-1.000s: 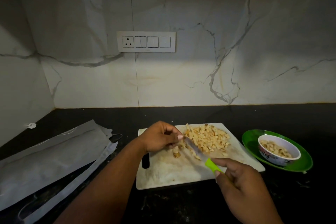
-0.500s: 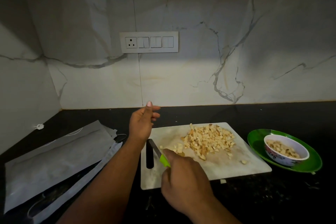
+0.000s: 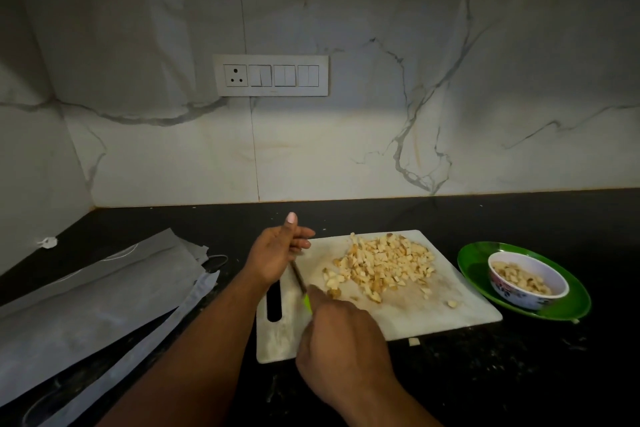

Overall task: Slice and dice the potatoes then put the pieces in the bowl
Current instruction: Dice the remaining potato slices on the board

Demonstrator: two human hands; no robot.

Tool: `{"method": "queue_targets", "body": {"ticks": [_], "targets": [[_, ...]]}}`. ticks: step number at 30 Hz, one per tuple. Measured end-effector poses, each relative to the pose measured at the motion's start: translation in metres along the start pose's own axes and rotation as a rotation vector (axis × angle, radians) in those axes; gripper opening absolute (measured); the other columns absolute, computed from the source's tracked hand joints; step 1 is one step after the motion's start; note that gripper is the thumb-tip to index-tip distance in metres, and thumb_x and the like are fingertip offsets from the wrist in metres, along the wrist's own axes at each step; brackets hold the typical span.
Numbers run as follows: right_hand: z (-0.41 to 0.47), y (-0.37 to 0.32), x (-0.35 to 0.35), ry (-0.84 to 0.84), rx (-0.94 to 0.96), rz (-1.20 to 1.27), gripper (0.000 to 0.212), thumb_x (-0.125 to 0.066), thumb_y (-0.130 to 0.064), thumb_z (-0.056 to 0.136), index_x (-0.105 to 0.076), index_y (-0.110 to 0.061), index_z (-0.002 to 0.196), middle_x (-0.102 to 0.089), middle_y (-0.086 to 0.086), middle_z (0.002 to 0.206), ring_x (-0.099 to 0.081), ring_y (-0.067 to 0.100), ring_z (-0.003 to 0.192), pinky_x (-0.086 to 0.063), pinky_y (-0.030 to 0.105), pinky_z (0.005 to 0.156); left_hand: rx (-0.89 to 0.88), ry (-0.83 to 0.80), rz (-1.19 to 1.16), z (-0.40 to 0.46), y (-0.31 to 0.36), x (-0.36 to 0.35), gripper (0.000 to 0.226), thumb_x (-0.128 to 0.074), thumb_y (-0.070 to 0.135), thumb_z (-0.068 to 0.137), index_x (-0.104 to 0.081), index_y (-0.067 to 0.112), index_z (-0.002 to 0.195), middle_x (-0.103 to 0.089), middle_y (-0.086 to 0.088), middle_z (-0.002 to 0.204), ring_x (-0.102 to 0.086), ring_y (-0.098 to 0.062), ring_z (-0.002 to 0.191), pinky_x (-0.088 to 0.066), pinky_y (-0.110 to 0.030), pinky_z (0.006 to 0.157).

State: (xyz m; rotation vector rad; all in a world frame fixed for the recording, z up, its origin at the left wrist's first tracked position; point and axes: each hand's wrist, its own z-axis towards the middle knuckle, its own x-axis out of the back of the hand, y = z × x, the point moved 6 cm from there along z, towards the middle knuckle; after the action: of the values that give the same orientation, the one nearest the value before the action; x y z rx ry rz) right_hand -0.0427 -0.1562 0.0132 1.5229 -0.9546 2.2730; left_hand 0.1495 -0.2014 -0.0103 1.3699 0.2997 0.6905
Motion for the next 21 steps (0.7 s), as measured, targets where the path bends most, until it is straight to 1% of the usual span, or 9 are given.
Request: {"method": "queue_targets", "body": {"ticks": [4, 7, 9, 12, 13, 15, 17, 18, 21], "targets": [[0.011, -0.002, 0.007, 0.047, 0.07, -0.002, 0.04, -0.043, -0.039, 0.096, -0.049, -0.028, 0.134, -0.066, 0.0, 0.114, -0.062, 0.02, 0.101, -0.049, 0.033, 0.083, -0.054, -0.017, 0.152, 0.0, 0.002, -0.003, 0.061, -0.039, 0.072, 0.095, -0.082, 0.028, 0.101, -0.079, 0.006, 0.099, -0.071, 0.0, 0.095, -0.053, -0.032, 0.088], [0.028, 0.038, 0.035, 0.155, -0.004, -0.018, 0.043, -0.044, -0.045, 0.096, -0.057, -0.027, 0.132, -0.067, -0.003, 0.119, -0.062, 0.017, 0.106, -0.051, 0.031, 0.088, -0.137, -0.022, 0.355, -0.002, 0.011, -0.012, 0.034, -0.059, 0.064, 0.094, -0.081, 0.037, 0.092, -0.078, 0.016, 0.1, -0.068, 0.008, 0.095, -0.054, -0.03, 0.093], [0.049, 0.081, 0.056, 0.199, -0.098, -0.035, 0.048, -0.048, -0.046, 0.094, -0.056, -0.026, 0.137, -0.065, -0.003, 0.128, -0.06, 0.017, 0.115, -0.048, 0.031, 0.095, -0.165, -0.047, 0.464, -0.005, 0.019, -0.021, 0.025, -0.069, 0.058, 0.092, -0.079, 0.039, 0.105, -0.074, 0.019, 0.115, -0.063, 0.005, 0.107, -0.051, -0.028, 0.098], [0.078, 0.137, 0.075, 0.208, -0.219, -0.059, 0.056, -0.054, -0.044, 0.093, -0.05, -0.02, 0.143, -0.056, 0.004, 0.139, -0.054, 0.021, 0.125, -0.044, 0.032, 0.101, -0.197, -0.086, 0.65, -0.01, 0.03, -0.038, 0.059, -0.07, 0.063, 0.089, -0.065, 0.032, 0.138, -0.063, 0.012, 0.141, -0.056, -0.005, 0.126, -0.041, -0.023, 0.1], [0.087, 0.149, 0.075, 0.193, -0.245, -0.058, 0.059, -0.056, -0.044, 0.092, -0.048, -0.017, 0.145, -0.052, 0.006, 0.142, -0.052, 0.023, 0.128, -0.044, 0.034, 0.102, -0.185, -0.104, 0.699, -0.01, 0.03, -0.045, 0.07, -0.066, 0.068, 0.088, -0.057, 0.032, 0.148, -0.057, 0.009, 0.149, -0.051, -0.01, 0.136, -0.04, -0.025, 0.105], [0.102, 0.165, 0.07, 0.164, -0.295, -0.034, 0.065, -0.057, -0.046, 0.091, -0.044, -0.014, 0.147, -0.045, 0.009, 0.148, -0.048, 0.027, 0.132, -0.042, 0.037, 0.105, -0.099, -0.194, 0.791, -0.011, 0.024, -0.058, 0.093, -0.056, 0.079, 0.087, -0.034, 0.029, 0.162, -0.037, 0.004, 0.166, -0.028, -0.02, 0.155, -0.031, -0.037, 0.121], [0.116, 0.175, 0.06, 0.127, -0.344, 0.001, 0.072, -0.056, -0.053, 0.091, -0.041, -0.014, 0.149, -0.04, 0.01, 0.152, -0.044, 0.028, 0.136, -0.04, 0.039, 0.109, 0.03, -0.305, 0.832, -0.012, 0.012, -0.067, 0.109, -0.046, 0.087, 0.083, -0.014, 0.025, 0.167, -0.016, 0.004, 0.173, -0.003, -0.022, 0.161, -0.018, -0.044, 0.128], [0.122, 0.178, 0.054, 0.099, -0.37, 0.014, 0.075, -0.054, -0.058, 0.09, -0.039, -0.015, 0.15, -0.039, 0.01, 0.153, -0.042, 0.029, 0.138, -0.039, 0.041, 0.111, 0.079, -0.345, 0.837, -0.012, 0.006, -0.068, 0.114, -0.041, 0.09, 0.081, -0.008, 0.024, 0.168, -0.01, 0.003, 0.175, 0.004, -0.022, 0.161, -0.014, -0.044, 0.129], [0.133, 0.189, 0.037, 0.031, -0.454, 0.069, 0.079, -0.047, -0.068, 0.089, -0.038, -0.021, 0.151, -0.037, 0.008, 0.155, -0.038, 0.029, 0.141, -0.034, 0.048, 0.114, 0.117, -0.4, 0.847, -0.013, 0.001, -0.069, 0.115, -0.031, 0.09, 0.079, -0.002, 0.023, 0.167, -0.003, 0.003, 0.175, 0.005, -0.019, 0.161, -0.007, -0.04, 0.128]]}}
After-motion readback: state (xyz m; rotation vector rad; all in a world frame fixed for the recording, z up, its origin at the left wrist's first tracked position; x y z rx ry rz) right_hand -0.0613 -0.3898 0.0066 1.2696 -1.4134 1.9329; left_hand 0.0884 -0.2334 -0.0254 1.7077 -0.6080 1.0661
